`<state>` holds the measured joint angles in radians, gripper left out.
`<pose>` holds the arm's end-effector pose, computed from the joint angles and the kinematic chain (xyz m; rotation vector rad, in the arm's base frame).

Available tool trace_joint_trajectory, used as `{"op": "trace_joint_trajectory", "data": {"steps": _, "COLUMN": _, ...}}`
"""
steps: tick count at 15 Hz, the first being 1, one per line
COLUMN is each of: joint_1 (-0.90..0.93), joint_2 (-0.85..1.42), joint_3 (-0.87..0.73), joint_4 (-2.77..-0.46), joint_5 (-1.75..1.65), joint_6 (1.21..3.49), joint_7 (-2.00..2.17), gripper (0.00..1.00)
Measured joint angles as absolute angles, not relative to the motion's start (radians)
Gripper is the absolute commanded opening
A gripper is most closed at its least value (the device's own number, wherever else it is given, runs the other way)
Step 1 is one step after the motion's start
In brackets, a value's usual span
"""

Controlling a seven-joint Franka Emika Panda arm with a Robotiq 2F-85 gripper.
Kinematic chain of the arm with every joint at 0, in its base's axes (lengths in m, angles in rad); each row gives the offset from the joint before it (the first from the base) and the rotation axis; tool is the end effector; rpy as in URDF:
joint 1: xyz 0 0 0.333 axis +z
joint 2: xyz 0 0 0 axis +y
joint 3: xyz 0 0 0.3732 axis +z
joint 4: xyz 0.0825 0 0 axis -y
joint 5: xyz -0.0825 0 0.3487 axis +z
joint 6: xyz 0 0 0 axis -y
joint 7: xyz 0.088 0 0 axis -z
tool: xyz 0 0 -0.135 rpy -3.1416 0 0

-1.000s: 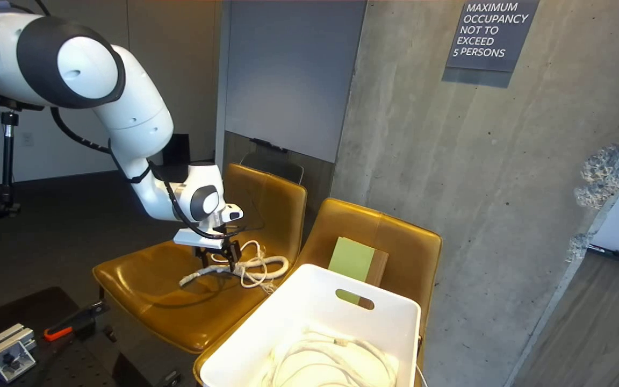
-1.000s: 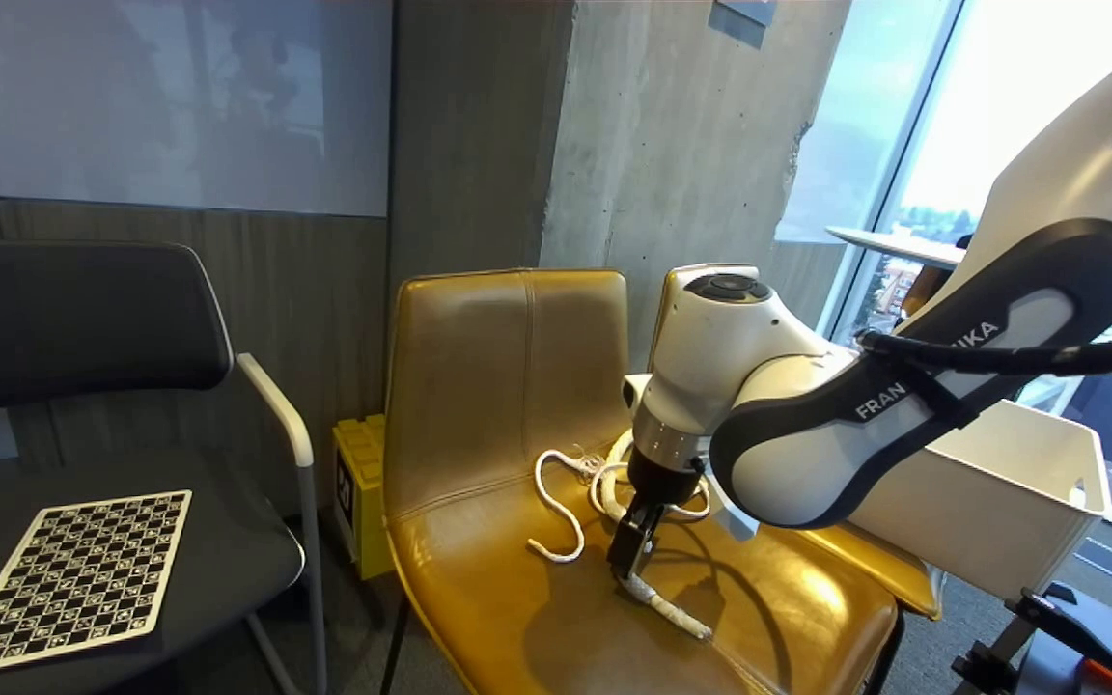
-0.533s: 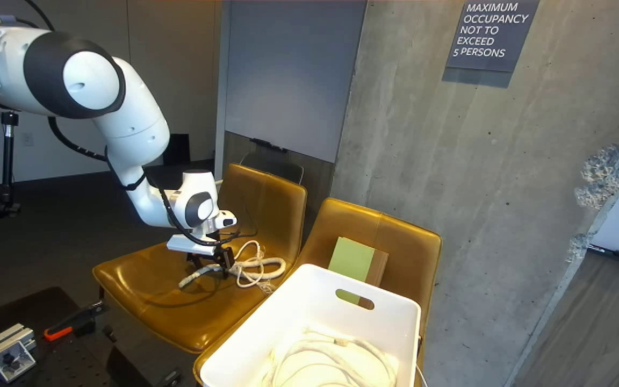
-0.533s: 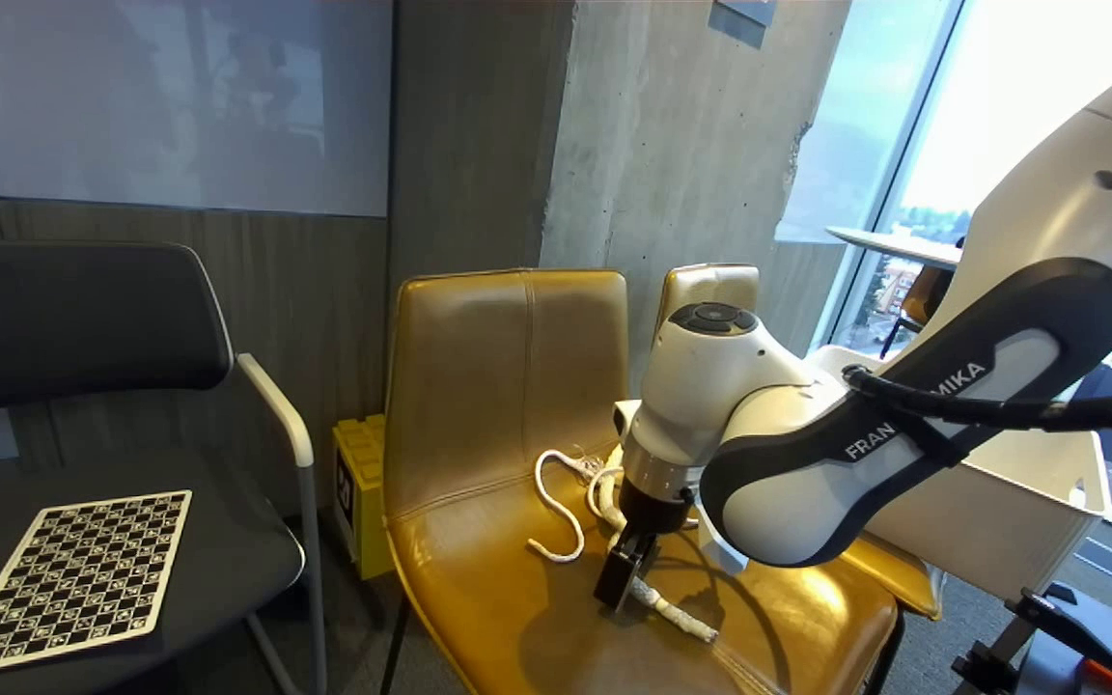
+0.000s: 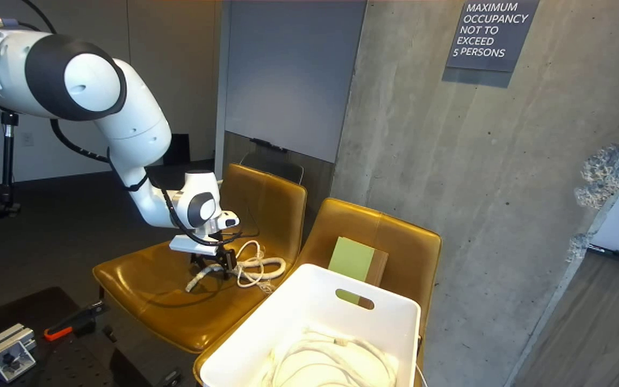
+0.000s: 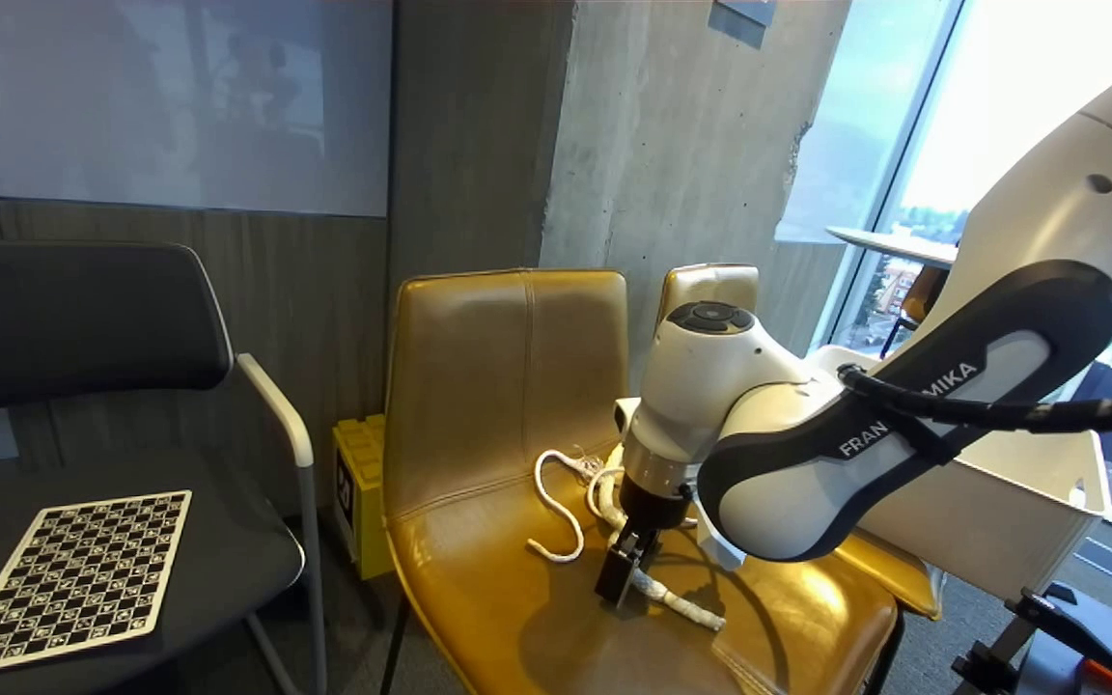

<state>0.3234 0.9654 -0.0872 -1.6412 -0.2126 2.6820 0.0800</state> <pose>0.6781 0.1766 0.0930 2.9255 0.5685 0.1486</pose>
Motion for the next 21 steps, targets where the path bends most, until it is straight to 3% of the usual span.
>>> {"op": "trace_joint_trajectory", "data": {"steps": 6, "joint_1": 0.325, "joint_2": 0.976, "joint_3": -0.093, "joint_4": -1.635, "joint_5": -0.213, "joint_6": 2.681, "joint_7": 0.085, "gripper": 0.01}}
{"op": "trace_joint_trajectory", "data": {"steps": 21, "joint_1": 0.348, "joint_2": 0.944, "joint_3": -0.114, "joint_4": -1.648, "joint_5": -0.229, "joint_6": 2.643, "joint_7": 0.096, "gripper": 0.0}}
